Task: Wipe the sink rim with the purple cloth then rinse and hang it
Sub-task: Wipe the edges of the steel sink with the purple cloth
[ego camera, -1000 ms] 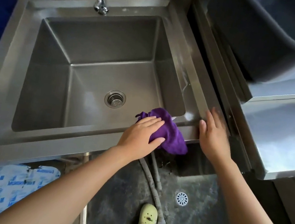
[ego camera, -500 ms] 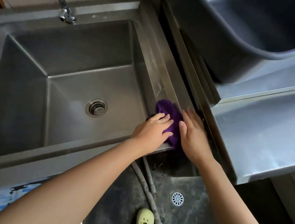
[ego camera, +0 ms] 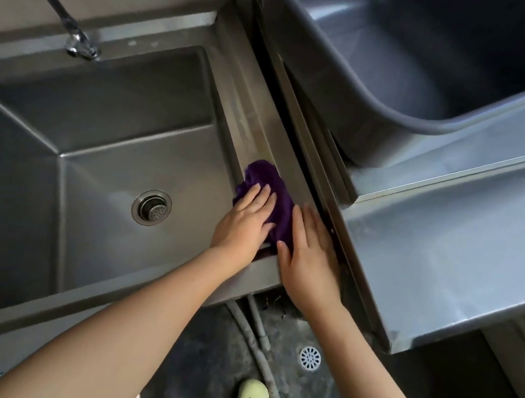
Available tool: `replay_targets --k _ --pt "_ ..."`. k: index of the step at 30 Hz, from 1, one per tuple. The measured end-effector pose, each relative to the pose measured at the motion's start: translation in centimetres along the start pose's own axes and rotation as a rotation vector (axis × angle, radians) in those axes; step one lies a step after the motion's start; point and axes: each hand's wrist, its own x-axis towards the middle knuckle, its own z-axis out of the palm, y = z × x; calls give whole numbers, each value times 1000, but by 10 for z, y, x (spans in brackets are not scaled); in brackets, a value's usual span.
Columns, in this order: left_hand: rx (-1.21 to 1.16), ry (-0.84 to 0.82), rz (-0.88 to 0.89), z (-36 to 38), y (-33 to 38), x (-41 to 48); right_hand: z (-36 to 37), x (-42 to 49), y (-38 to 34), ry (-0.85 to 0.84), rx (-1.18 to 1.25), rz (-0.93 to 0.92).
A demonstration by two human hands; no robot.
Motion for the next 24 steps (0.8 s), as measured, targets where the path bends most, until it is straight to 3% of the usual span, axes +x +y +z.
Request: replay_targets --k 19,24 --pt "-19 46 -40 -31 -57 88 14 112 -25 -38 -61 -90" --pt "-72 47 -29 -46 -84 121 19 151 -36 -113 -117 -72"
